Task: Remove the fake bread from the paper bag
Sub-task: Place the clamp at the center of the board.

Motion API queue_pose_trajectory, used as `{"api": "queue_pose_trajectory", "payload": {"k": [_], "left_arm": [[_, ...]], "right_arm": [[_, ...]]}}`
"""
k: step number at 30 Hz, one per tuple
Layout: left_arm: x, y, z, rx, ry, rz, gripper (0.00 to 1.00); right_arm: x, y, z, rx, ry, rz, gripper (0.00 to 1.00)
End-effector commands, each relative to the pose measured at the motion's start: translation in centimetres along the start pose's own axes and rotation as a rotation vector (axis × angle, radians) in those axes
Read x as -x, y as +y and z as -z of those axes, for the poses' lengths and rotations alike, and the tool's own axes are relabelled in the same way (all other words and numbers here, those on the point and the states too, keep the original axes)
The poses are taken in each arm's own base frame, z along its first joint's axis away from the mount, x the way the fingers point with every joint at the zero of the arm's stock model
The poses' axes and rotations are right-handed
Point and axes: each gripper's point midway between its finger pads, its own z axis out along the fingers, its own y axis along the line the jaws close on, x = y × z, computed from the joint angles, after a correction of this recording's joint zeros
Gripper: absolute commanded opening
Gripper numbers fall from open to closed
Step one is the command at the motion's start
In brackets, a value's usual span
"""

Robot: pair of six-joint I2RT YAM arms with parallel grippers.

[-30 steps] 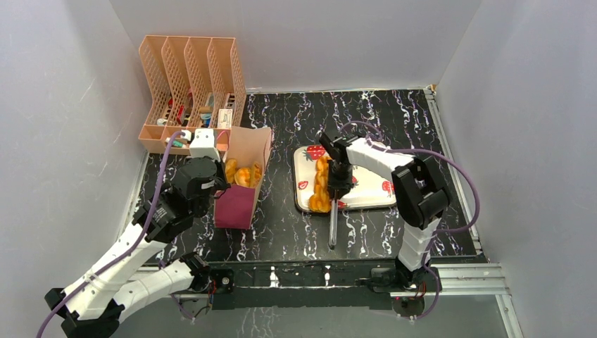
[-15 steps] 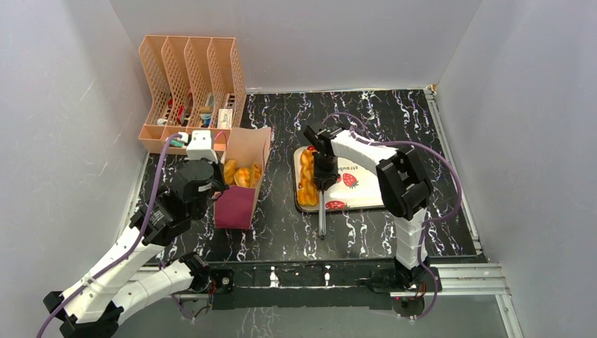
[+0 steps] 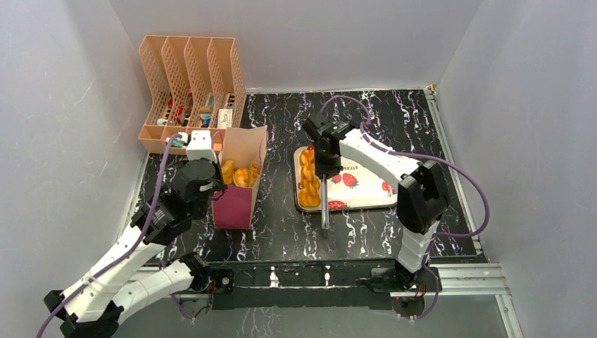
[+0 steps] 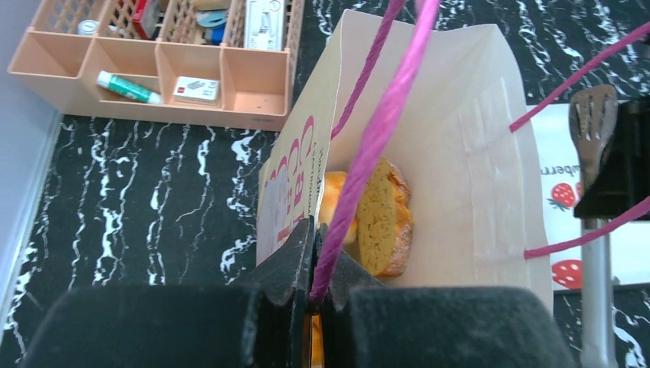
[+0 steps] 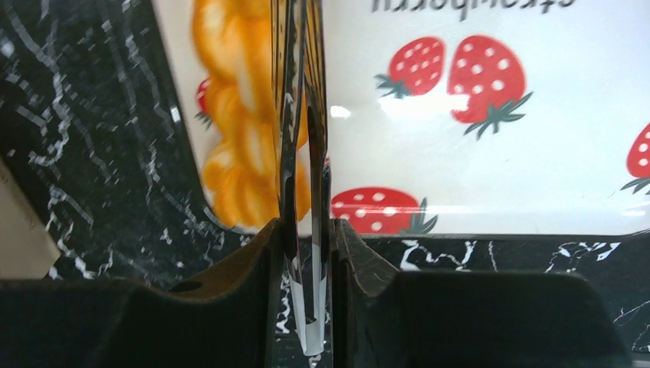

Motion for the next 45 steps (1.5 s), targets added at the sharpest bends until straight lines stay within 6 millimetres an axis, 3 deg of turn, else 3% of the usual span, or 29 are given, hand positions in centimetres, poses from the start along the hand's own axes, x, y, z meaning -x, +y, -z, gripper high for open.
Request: {"api": "queue_pose_trajectory", "payload": {"k": [1, 7, 11, 17, 21, 26, 33, 36, 38, 41, 45], "left_arm": [[2.0, 2.8, 0.8, 0.133, -0.060, 0.000, 0.00], [2.5, 5.0, 1.7, 0.234, -0.094, 0.049, 0.00], [2.6, 5.9, 2.3, 0.266, -0.104, 0.072, 0.00], [2.7, 7.0, 3.0, 0.301, -0.120, 0.081, 0.00], [2.5, 7.5, 3.2, 0.315, -0.124, 0.082, 0.00], [2.1, 8.1, 3.5, 0.335, -0.117, 0.080, 0.00], [1.8, 8.3, 3.7, 0.343, -0.106, 0.083, 0.00], [1.8, 8.4, 3.9, 0.343, -0.100, 0.084, 0.00], [1.8, 8.5, 4.0, 0.347, -0.096, 0.085, 0.00], [1.8, 8.7, 4.2, 0.351, -0.095, 0.086, 0.00], [1.5, 8.6, 4.1, 0.344, -0.088, 0.086, 0.00]], "right_arm": [[-1.7, 4.1, 3.0, 0.067, -0.065, 0.083, 0.13], [-4.7, 9.9, 2.0, 0.135, -0.044, 0.180, 0.14], [-4.8, 12.9, 0.7, 0.161, -0.046, 0.222, 0.15], [-4.7, 15.5, -2.4, 0.179, -0.030, 0.246, 0.19], [-4.6, 16.1, -4.7, 0.163, -0.036, 0.259, 0.26], [-2.7, 17.7, -6.4, 0.173, -0.113, 0.276, 0.34], [1.9, 20.8, -7.9, 0.165, -0.251, 0.304, 0.35], [2.8, 21.0, -9.2, 0.135, -0.269, 0.319, 0.36], [2.8, 20.6, -9.9, 0.114, -0.271, 0.326, 0.43], [2.6, 20.3, -9.3, 0.149, -0.297, 0.318, 0.53], [3.0, 20.6, -6.6, 0.229, -0.382, 0.305, 0.89]]}}
